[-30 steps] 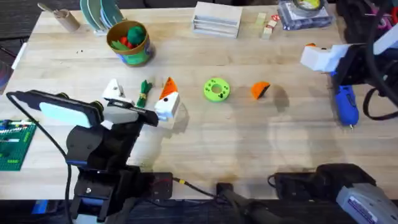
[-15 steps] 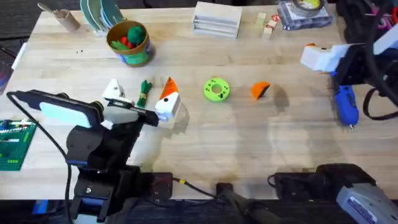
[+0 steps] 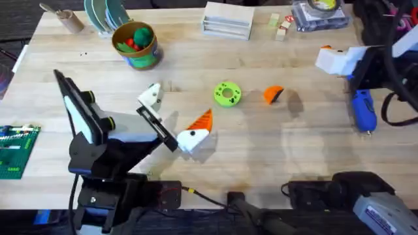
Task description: Pick up the gripper from the table and insert it into the empty holder that is missing its gripper. Then pick up a screw, insert it into the mounting hole, and use the screwdriver to tighten it. Finally, clean up the table by picking up the vegetable and placing it into the bucket.
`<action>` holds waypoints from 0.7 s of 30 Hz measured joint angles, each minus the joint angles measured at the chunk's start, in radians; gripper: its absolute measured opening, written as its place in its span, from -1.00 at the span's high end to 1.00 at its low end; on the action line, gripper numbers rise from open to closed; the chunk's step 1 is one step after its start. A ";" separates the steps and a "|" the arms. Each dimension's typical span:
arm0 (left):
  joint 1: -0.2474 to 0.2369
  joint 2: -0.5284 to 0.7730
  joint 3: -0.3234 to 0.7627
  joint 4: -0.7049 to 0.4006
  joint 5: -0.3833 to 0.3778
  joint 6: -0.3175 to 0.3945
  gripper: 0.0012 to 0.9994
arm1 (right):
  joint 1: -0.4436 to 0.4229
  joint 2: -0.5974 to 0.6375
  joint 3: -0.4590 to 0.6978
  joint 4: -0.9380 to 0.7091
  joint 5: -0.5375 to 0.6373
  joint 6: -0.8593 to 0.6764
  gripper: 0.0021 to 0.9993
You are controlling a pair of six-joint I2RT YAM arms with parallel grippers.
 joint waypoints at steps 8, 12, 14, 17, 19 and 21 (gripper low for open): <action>0.000 0.000 0.000 -0.008 0.121 0.000 -0.99 | 0.000 0.000 0.000 0.000 0.000 0.000 -0.93; 0.000 0.000 0.000 -0.009 0.135 0.000 -0.99 | 0.000 0.000 0.000 0.000 0.000 0.000 -0.93; 0.000 0.000 0.000 -0.009 0.141 0.000 -0.99 | 0.000 0.000 0.000 0.000 0.000 0.000 -0.93; 0.000 0.000 0.000 -0.009 0.144 0.000 -0.99 | 0.000 0.000 0.000 0.000 0.000 0.000 -0.93; 0.000 0.000 0.000 -0.009 0.145 0.000 -0.99 | 0.000 0.000 0.000 0.000 0.000 0.000 -0.93; 0.000 0.000 0.000 -0.009 0.146 0.000 -0.99 | 0.000 0.000 0.000 0.000 0.000 0.000 -0.93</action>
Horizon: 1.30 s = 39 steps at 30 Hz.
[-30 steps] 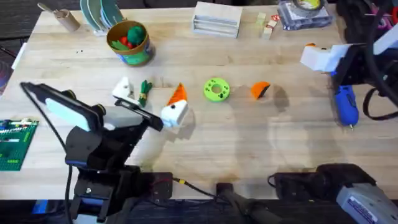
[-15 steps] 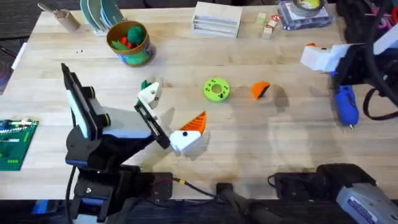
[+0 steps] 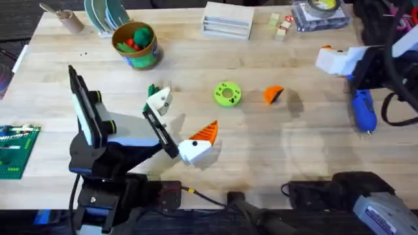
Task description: Pick up the gripper from the table and insert it into the empty holder that is missing its gripper. Then pick up a screw, insert it into the mounting hole, and use the screwdriver to tighten it. Finally, clean up the table by picking up the vegetable and placing it into the bucket.
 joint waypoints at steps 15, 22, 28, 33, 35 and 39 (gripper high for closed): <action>0.000 0.000 0.000 0.000 0.000 0.000 -0.99 | 0.145 0.101 0.064 -0.226 -0.101 0.049 -0.93; 0.000 0.000 0.000 0.000 0.000 0.000 -0.99 | 0.289 0.237 0.096 -0.281 -0.058 0.053 -0.94; 0.000 0.000 0.000 -0.001 0.000 0.000 -0.99 | 0.291 0.328 0.100 -0.255 -0.051 0.071 -0.94; 0.000 0.000 0.000 -0.007 0.002 0.000 -0.99 | 0.291 0.462 0.100 -0.201 -0.050 0.056 -0.94; 0.000 0.000 0.000 -0.007 0.002 0.000 -0.99 | 0.291 0.485 0.100 -0.177 -0.048 0.048 -0.93; 0.000 0.000 0.000 -0.007 0.003 0.000 -0.99 | 0.291 0.522 0.100 -0.129 -0.047 0.041 -0.91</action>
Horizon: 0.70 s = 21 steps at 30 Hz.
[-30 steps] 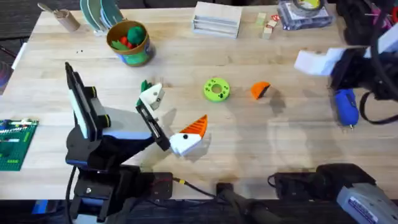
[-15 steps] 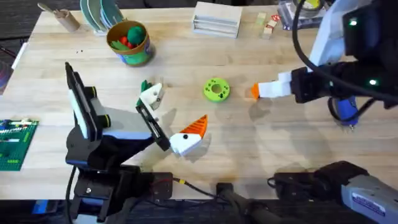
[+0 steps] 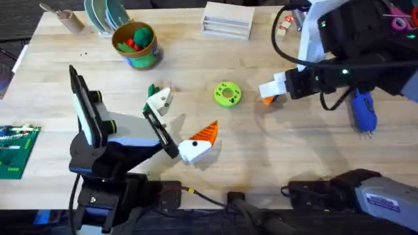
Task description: Pick up the gripper from the table and insert it into the empty holder that is missing its gripper. Then pick up a screw, insert it into the mounting hole, and use the screwdriver to tighten it. Finally, clean up the table by picking up the vegetable and placing it into the bucket.
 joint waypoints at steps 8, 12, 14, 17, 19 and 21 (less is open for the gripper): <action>0.000 0.000 0.000 0.000 0.001 0.000 -0.99 | 0.000 0.067 0.002 0.020 0.000 -0.026 -0.43; 0.000 0.000 0.000 0.000 0.001 0.000 -0.99 | 0.000 0.067 0.002 0.036 0.001 -0.027 -0.07; 0.000 0.000 0.000 0.000 0.001 0.000 -0.99 | 0.000 0.067 0.003 0.042 0.004 -0.027 0.04; 0.000 0.000 0.000 0.000 0.001 0.000 -0.99 | 0.000 0.067 0.003 0.049 0.005 -0.027 0.20; 0.000 0.000 0.000 0.000 0.001 0.000 -0.99 | 0.000 0.067 0.003 0.049 0.007 -0.028 0.34; 0.000 0.000 0.000 0.000 0.001 0.000 -0.99 | 0.000 0.067 0.003 0.049 0.007 -0.028 0.50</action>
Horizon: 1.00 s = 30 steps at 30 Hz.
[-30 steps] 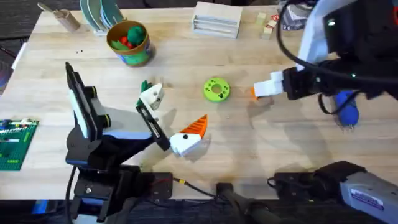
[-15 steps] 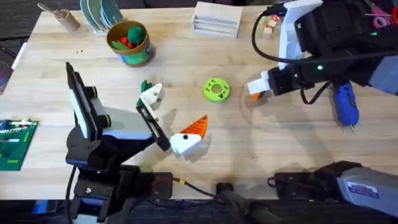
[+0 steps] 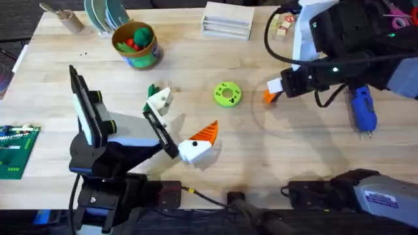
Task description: Pick up the gripper from the table and insert it into the empty holder that is missing its gripper. Then pick up a screw, insert it into the mounting hole, and use the screwdriver to tighten it. Finally, clean up the table by picking up the vegetable and placing it into the bucket.
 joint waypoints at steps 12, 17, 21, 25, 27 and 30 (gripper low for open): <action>0.000 0.000 0.000 0.000 0.000 0.000 -0.99 | 0.000 -0.098 0.002 -0.013 0.004 -0.002 0.91; 0.000 0.000 0.000 0.000 0.000 0.000 -0.99 | 0.000 -0.169 0.003 -0.014 0.003 -0.002 0.93; 0.000 0.000 0.000 0.000 0.000 0.000 -0.99 | 0.000 -0.241 0.014 -0.013 0.001 0.013 0.93; 0.000 0.000 0.000 0.000 0.000 0.000 -0.99 | 0.000 -0.321 0.024 0.015 -0.081 0.089 0.94; 0.000 0.000 0.000 0.000 0.000 0.000 -0.99 | 0.000 -0.341 0.026 0.037 -0.162 0.127 0.94; 0.000 0.000 0.000 0.000 0.000 0.000 -0.99 | 0.000 -0.334 0.028 0.076 -0.306 0.162 0.95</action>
